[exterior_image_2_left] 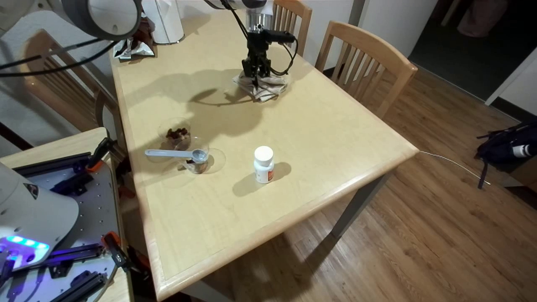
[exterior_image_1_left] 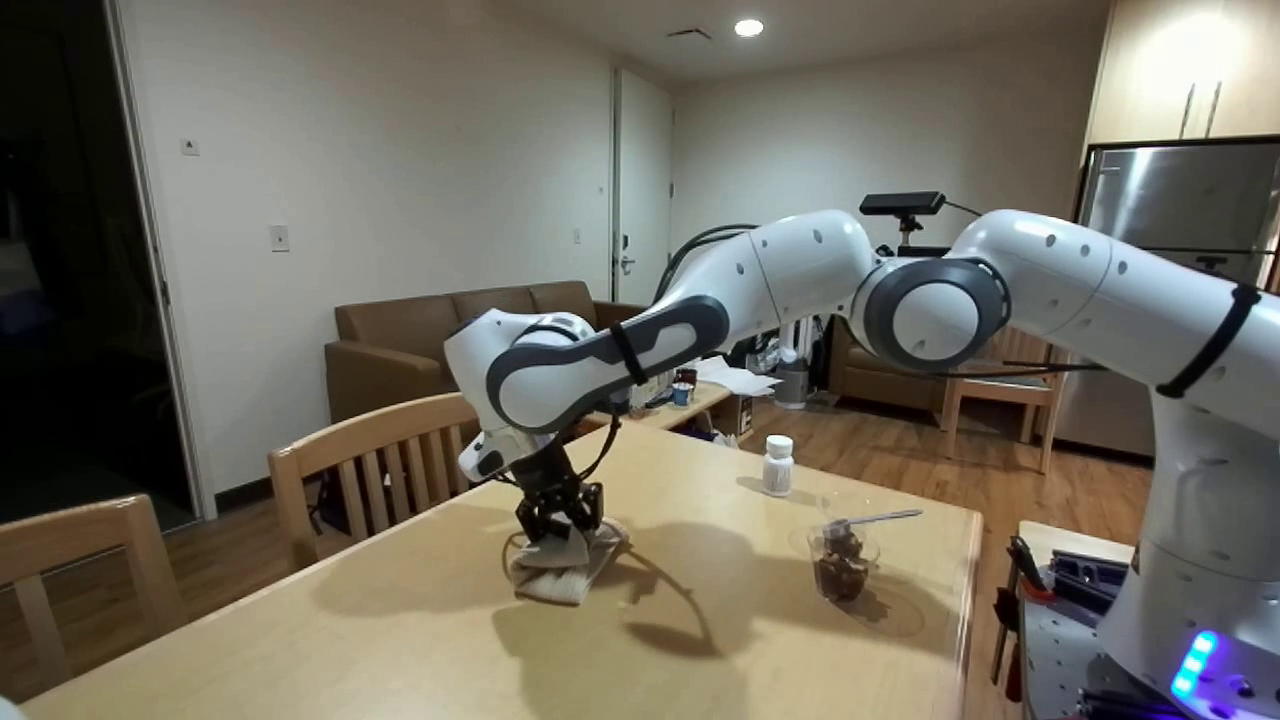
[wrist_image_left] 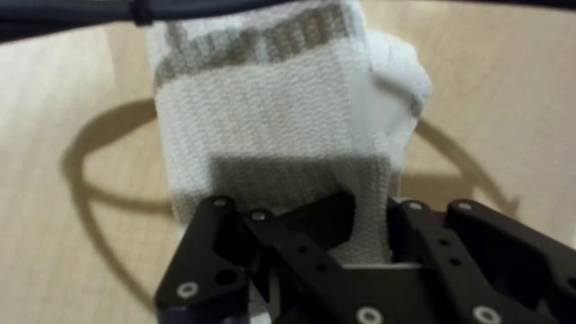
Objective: Use the white towel to wipe the table, then take the white lid and put it on the table, then move the clear cup towards the towel
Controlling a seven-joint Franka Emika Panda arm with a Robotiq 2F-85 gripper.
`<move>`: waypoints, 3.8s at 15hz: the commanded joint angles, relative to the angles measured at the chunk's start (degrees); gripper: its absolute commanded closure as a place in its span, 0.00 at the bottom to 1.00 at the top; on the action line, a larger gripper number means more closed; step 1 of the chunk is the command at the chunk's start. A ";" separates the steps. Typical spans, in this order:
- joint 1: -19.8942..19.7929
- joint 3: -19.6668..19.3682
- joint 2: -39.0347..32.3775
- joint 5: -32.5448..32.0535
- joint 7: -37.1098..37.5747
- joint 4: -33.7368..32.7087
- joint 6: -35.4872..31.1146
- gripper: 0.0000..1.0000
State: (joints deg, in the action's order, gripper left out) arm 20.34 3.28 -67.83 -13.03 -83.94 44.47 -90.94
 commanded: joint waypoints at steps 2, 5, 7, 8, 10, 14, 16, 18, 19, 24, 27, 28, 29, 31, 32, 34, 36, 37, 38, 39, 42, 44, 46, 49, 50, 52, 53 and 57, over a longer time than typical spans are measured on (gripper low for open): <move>-0.70 -1.63 1.48 -0.48 1.48 0.78 6.87 0.97; -2.10 -1.84 1.92 0.88 1.45 3.68 6.48 0.97; -2.97 -1.63 2.69 1.50 1.70 5.40 6.96 0.97; -3.18 -1.76 3.06 1.48 1.78 6.23 7.34 0.97; -3.46 -1.85 4.27 1.27 1.94 8.89 7.26 0.97; -3.01 -2.64 8.03 0.59 3.03 13.75 11.22 0.98; -2.74 -3.33 9.37 0.84 4.76 15.39 15.97 0.99; -2.84 -3.58 10.32 1.31 6.12 16.74 19.24 0.97; -3.17 -3.34 10.84 1.64 5.92 17.58 19.81 0.97; -4.07 -2.64 13.41 2.58 4.53 21.79 17.23 0.98; -4.50 -2.29 15.72 2.89 3.33 25.36 13.20 0.98; -4.58 -2.32 16.51 2.92 3.37 26.64 11.84 0.98; -4.79 -2.26 17.64 2.94 3.31 28.48 10.03 0.98; -5.87 -1.84 20.60 3.38 3.13 33.80 3.03 0.98; -8.73 1.78 21.66 2.01 4.32 35.86 0.88 0.98; -10.81 3.24 24.25 2.53 3.67 41.33 -4.43 0.98; -13.28 4.74 26.76 3.10 3.21 46.68 -9.49 0.98; -14.32 5.24 27.88 3.29 3.33 49.22 -12.18 0.98; -15.36 5.70 29.11 3.54 3.26 51.80 -14.62 0.98; -16.16 5.97 30.06 3.62 3.30 54.14 -17.15 0.98; -18.14 6.43 32.72 4.42 3.03 59.98 -22.39 0.98; -18.96 6.37 34.31 5.03 3.10 62.87 -24.59 0.98; -19.45 5.85 35.59 5.12 3.72 65.22 -26.31 0.98; -20.09 4.84 36.76 4.60 4.77 67.34 -27.46 0.98; -20.20 4.39 36.95 4.34 5.18 67.76 -28.09 0.98; -20.23 3.33 36.65 3.22 5.44 67.71 -29.07 0.98; -20.19 2.80 36.04 2.83 5.54 67.04 -29.24 0.98; -20.12 1.25 33.83 1.75 5.45 64.55 -30.38 0.98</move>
State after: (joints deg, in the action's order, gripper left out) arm 0.80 5.03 -32.65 -9.60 -79.82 109.81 -118.66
